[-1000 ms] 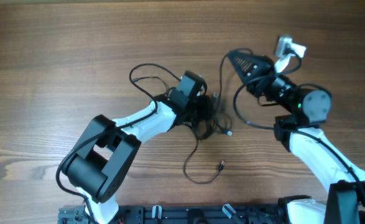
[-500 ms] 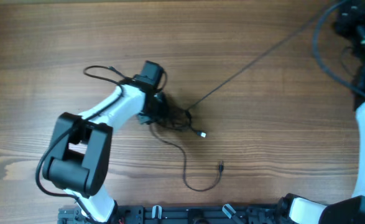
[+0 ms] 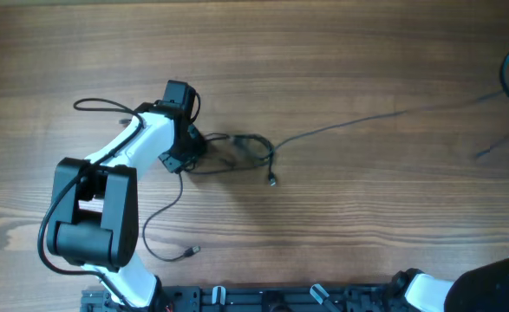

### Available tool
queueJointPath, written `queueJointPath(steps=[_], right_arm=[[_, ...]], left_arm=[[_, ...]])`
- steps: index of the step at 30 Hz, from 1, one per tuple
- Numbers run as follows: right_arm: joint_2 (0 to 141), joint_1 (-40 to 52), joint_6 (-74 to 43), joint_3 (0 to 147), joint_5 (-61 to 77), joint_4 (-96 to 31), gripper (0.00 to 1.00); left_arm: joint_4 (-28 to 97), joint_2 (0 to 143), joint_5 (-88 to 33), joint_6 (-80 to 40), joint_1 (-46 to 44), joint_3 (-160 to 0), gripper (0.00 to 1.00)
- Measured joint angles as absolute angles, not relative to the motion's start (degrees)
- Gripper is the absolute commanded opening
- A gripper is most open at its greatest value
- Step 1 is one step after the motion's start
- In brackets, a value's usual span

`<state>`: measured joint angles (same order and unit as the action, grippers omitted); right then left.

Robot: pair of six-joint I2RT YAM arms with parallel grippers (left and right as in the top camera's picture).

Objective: Untangle cables

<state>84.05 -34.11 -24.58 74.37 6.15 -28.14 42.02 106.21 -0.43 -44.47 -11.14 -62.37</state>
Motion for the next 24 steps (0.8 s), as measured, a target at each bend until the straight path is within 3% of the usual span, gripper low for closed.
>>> queueJointPath(steps=[3,4,5,6,9,12,15,19,24], right_arm=[[84.6,-32.6,-24.8,74.4,9.1,-32.0,1.00],[84.6,-31.6,-25.5,74.4,10.1,-33.1,1.00],[84.6,-30.3,-26.2,74.4,11.1,-34.4,1.00],[84.6,-28.8,-27.2,74.5,11.9,-36.5,1.00],[84.6,-21.8,-30.6,74.5,13.6,-40.8,1.00],[84.6,-12.4,-33.9,73.1,15.7,-42.3,1.00],[84.8,-2.0,-34.6,68.5,17.1,-40.5,0.84],[88.8,11.8,-34.5,61.8,18.2,-30.7,0.76],[97.0,20.9,-38.0,60.5,18.4,-22.2,0.65]], left_arm=[[41.7,106.2,0.7,-45.5,-11.1,-62.2,0.10],[41.3,106.2,0.8,-45.5,-11.1,-62.2,0.17],[40.9,106.2,0.6,-45.6,-11.1,-62.1,0.36],[40.2,106.2,0.3,-45.5,-11.1,-62.1,0.47],[36.4,106.1,-3.0,-46.2,-11.2,-62.2,0.70],[35.3,106.0,-4.4,-46.2,-11.1,-62.5,0.82],[35.3,106.0,-4.8,-46.3,-11.1,-62.6,0.87],[35.6,105.8,-5.0,-46.2,-11.1,-62.6,0.92],[35.6,105.8,-5.4,-46.2,-11.1,-62.7,0.95]])
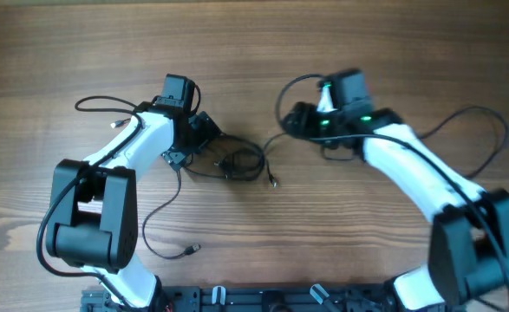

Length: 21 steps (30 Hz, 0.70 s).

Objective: Untangle cables

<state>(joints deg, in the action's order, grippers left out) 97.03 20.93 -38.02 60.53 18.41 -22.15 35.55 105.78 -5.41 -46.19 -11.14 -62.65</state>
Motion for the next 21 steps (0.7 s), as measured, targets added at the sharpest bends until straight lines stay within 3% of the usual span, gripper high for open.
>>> queueJointPath(steps=[4,6,8,9,10,12,17,21], right_arm=[[103.4,24.6,-43.9,60.4,19.2,-18.0,0.63],[106.4,26.2,-46.7,60.4,19.7,-15.6,0.57],[109.5,28.0,-50.1,60.2,20.6,-11.0,0.44],[110.1,28.4,-51.9,60.2,20.6,-8.6,0.27],[111.0,28.6,-53.7,60.2,20.8,-6.2,0.04],[112.6,28.6,-56.0,60.2,20.9,-3.4,0.05],[113.7,26.9,-54.8,60.1,25.0,3.1,0.05],[106.2,18.2,-48.8,60.0,35.7,9.5,0.05]], left_arm=[[35.5,105.8,-5.5,-46.2,-11.1,-62.7,0.94],[35.5,105.8,-5.5,-46.2,-11.1,-62.7,0.79],[35.8,105.8,-5.4,-46.1,-11.1,-62.5,0.57],[35.9,105.8,-5.5,-46.4,-11.1,-62.5,0.47],[35.9,105.9,-5.5,-46.0,-11.0,-62.3,0.28],[35.8,106.1,-5.9,-46.2,-10.9,-62.2,0.04],[36.6,106.3,-5.7,-45.7,-10.8,-61.8,0.04],[36.3,106.0,-3.4,-45.8,-11.1,-61.1,0.04]])
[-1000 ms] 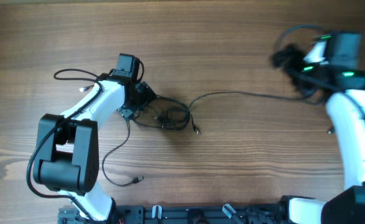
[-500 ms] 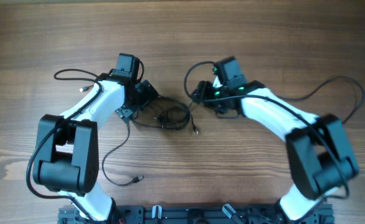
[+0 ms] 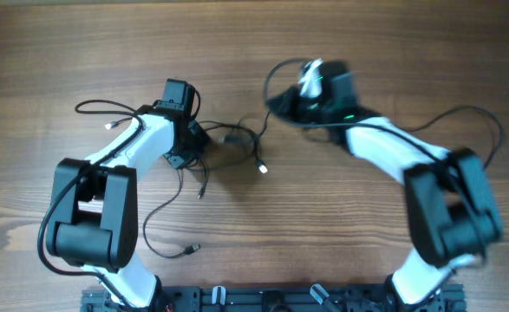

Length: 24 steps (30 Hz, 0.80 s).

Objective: Untangle cables

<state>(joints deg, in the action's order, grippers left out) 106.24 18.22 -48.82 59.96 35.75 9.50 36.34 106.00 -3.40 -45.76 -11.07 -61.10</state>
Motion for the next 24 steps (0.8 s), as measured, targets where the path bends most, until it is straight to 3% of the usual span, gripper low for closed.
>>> queueJointPath(steps=[4,8,14,17,19,23,24], right_arm=[[92.4,9.4,-42.0,60.5,39.5,7.1,0.04],[87.3,5.2,-38.7,61.2,36.4,-1.9,0.05],[87.4,-0.8,-44.1,61.1,11.4,-24.7,0.04],[87.4,-5.1,-45.0,61.0,5.4,-28.3,0.05],[87.4,-6.7,-41.8,61.0,6.1,-26.9,0.04],[87.4,-7.1,-31.9,61.0,15.5,-24.8,0.05],[87.4,-7.0,-28.9,61.0,19.5,-24.9,0.05]], left_arm=[[35.7,104.9,0.0,-45.7,-11.2,-59.4,0.04],[33.8,103.9,1.6,-45.8,-11.2,-57.6,0.04],[35.1,103.5,7.3,-45.8,-9.2,-56.9,0.04],[35.6,103.5,7.9,-45.8,-5.7,-56.8,0.04],[35.4,103.4,7.0,-45.8,-3.3,-56.7,0.24],[34.4,103.3,4.3,-45.1,-1.6,-56.9,0.83],[34.7,103.3,3.8,-44.3,-1.6,-57.2,0.84]])
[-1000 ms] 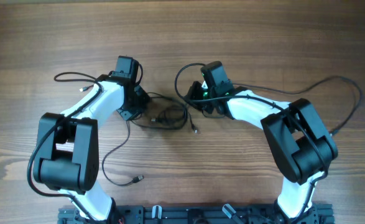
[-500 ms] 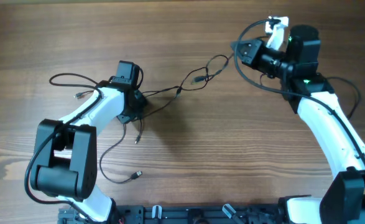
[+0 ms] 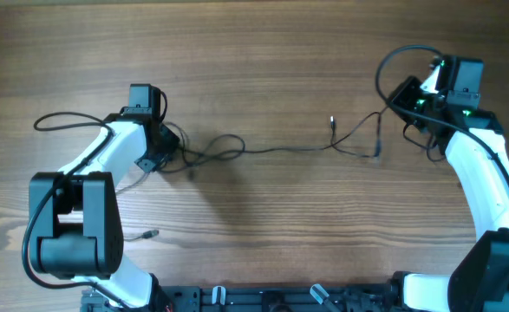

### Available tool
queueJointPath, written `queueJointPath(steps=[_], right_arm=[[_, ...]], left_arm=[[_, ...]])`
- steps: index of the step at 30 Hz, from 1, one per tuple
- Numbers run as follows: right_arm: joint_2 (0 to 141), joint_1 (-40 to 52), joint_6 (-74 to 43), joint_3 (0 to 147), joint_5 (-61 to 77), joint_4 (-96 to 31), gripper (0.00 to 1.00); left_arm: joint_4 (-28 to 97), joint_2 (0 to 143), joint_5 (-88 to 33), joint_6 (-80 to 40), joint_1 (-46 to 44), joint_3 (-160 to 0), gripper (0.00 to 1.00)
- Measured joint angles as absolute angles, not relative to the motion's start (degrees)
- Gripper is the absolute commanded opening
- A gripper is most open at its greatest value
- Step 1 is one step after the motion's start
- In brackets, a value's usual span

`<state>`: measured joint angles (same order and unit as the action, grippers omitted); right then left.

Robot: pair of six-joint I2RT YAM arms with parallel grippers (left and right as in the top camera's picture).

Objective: Untangle cables

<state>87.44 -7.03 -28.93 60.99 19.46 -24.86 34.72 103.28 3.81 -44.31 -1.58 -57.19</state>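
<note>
A thin dark cable (image 3: 280,150) lies stretched across the table's middle in the overhead view. At its left end a small tangle of loops (image 3: 215,149) remains beside my left gripper (image 3: 169,154), which appears shut on the cable. Its right end runs up to my right gripper (image 3: 400,102), which also looks shut on it. Two plug ends hang off near the right: one (image 3: 332,121) points up and the other (image 3: 377,154) lies lower.
A loose plug (image 3: 150,233) lies near the left arm's base. The left arm's own wire (image 3: 59,120) loops out at far left, and the right arm's wire (image 3: 393,65) arcs above its wrist. A black rail (image 3: 263,299) runs along the front edge.
Both grippers have moved apart, the left one leftward and the right one far to the right. The bunched cable between them is now drawn out into a long line.
At first only my left gripper was at the tangle, with a strand trailing off to the right. Then the right gripper was at the tangle's right side. The bundle loosened with a plug dangling, and now it is stretched between the two grippers.
</note>
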Motion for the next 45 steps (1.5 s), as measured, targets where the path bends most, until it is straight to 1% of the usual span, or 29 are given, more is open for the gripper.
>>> queueJointPath(steps=[2,4,6,8,11,15,18,19,22,24,25,26,27,30,33,34,35,36,37,39,41,42,45], right_arm=[[87.4,-6.6,-23.4,61.0,26.8,-25.0,0.05],[87.4,-4.3,-18.4,61.0,32.3,-25.0,0.04],[87.4,-2.4,-17.1,61.0,32.8,-24.8,0.04],[87.4,-0.7,-16.6,61.0,32.0,-24.3,0.04],[87.4,-0.3,-16.6,61.0,31.1,-23.9,0.04],[87.5,-0.3,-17.8,61.0,30.8,-24.0,0.04],[87.5,-0.3,-18.6,61.0,30.9,-25.6,0.04],[87.5,-0.3,-18.8,61.0,30.9,-26.3,0.04],[87.9,-0.3,-19.2,61.0,31.6,-27.0,0.04],[88.0,-0.3,-19.2,61.0,32.2,-27.3,0.04],[88.0,-0.3,-19.2,61.0,32.6,-27.7,0.05],[88.0,-0.3,-19.2,61.0,32.7,-27.8,0.04],[88.0,-0.3,-19.2,61.0,33.0,-27.9,0.04],[88.0,-0.3,-19.2,61.0,33.7,-27.9,0.04],[88.0,-0.3,-19.2,61.0,35.2,-27.9,0.04],[88.0,-0.3,-19.2,61.0,35.9,-27.9,0.04],[88.0,-0.3,-19.2,61.0,36.5,-27.9,0.04],[88.0,-0.3,-19.2,61.0,37.0,-28.0,0.04],[88.0,-0.3,-19.2,61.0,37.5,-27.9,0.04],[88.0,-0.3,-19.2,61.0,38.7,-27.9,0.04],[88.0,-0.3,-19.2,61.0,40.6,-27.9,0.04],[88.0,-0.3,-18.9,61.0,41.9,-27.9,0.04],[88.0,-0.3,-17.0,61.0,46.0,-27.9,0.04]], left_arm=[[36.9,103.4,2.6,-42.7,-1.5,-58.5,0.85],[38.9,103.4,-1.0,-39.2,-1.0,-59.2,0.85],[38.4,102.8,-9.3,-33.2,-0.6,-59.3,0.87],[36.0,101.8,-20.7,-24.7,-1.5,-59.1,0.92],[34.2,98.3,-34.8,-12.5,-4.6,-58.8,0.94],[28.6,95.3,-45.6,-3.5,-10.9,-58.9,0.94],[22.4,95.3,-48.8,-0.6,-16.8,-58.8,0.94],[19.8,95.3,-49.3,-0.1,-18.6,-58.7,1.00],[13.1,95.3,-48.0,0.9,-24.0,-58.8,1.00],[12.6,95.3,-40.2,1.3,-28.5,-58.8,1.00],[13.5,95.3,-33.5,1.2,-30.7,-58.8,1.00],[13.7,95.3,-29.7,1.1,-31.8,-58.8,0.99],[13.4,95.3,-27.2,1.0,-32.7,-58.8,0.97],[7.8,95.3,-23.8,0.8,-35.3,-58.7,0.82],[3.5,95.3,-23.2,0.8,-38.2,-58.7,0.75],[2.8,95.4,-23.1,0.8,-39.2,-58.7,0.68],[2.4,95.4,-22.9,1.0,-40.1,-58.7,0.57],[2.4,95.5,-22.9,1.1,-40.7,-58.7,0.42],[2.5,95.7,-22.9,0.8,-41.1,-58.7,0.35],[2.5,96.5,-22.7,0.8,-41.4,-58.7,0.34],[2.1,97.6,-22.3,1.0,-41.3,-58.7,0.11],[2.1,97.7,-22.3,1.0,-41.3,-58.7,0.04],[3.0,99.3,-20.9,1.0,-41.3,-58.7,0.04]])
